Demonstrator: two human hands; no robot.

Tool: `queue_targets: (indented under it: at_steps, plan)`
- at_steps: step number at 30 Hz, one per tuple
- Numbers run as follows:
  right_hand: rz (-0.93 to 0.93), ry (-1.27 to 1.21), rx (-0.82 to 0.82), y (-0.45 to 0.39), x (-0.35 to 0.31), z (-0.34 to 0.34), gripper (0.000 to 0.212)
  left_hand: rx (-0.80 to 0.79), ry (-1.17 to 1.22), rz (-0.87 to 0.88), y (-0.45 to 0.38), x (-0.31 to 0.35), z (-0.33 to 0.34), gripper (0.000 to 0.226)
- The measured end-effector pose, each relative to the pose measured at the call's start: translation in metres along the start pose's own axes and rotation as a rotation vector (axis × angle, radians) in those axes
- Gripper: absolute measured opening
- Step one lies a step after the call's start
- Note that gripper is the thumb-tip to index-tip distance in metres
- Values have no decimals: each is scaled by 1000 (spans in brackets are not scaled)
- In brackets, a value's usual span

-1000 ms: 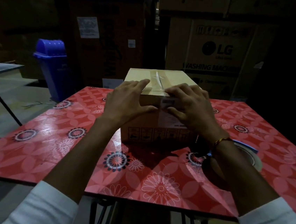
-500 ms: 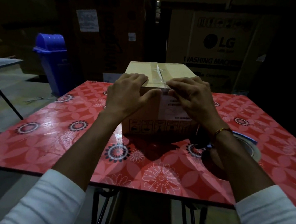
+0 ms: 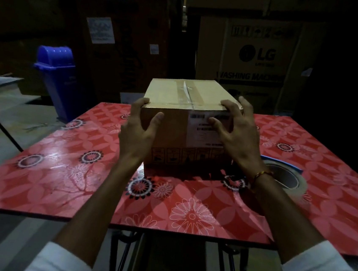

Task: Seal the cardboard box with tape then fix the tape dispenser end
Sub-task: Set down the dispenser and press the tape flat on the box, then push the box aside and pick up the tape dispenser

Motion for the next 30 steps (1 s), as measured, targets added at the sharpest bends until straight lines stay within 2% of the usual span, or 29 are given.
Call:
queue_targets:
  at_steps: [5,13,19,23,27,30]
  plan:
    - [-31,-29,17,8,-21,14,46,38,-16,-27,1,-13,-19,50]
    - [-129,-29,-14,20,-88,63,43,106,-40,-104,-8,-60,-84,60]
    - [-150,-44,-30,23,-113,86,44,144,-46,-178,-12,-82,-109,68]
    - [-123,-121,-86,26,-111,90,55,139,-129,-221,-11,-85,-104,76]
    - [-166,-145,-170,28,-94,68,52,179,-295,-150,11,-45,-84,76]
    - [-158,-81,-148,31,-63,26,33,251,-319,142,40,13,-62,52]
Point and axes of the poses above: each hand's wrist, its own y-axis away from the middle knuckle, its own z-axis out of the palm, x = y × z, the point moved 7 cm from there along -y, towards the middle knuckle, and after that the axes turned 3 degrees about z, right-handed, at the moved point
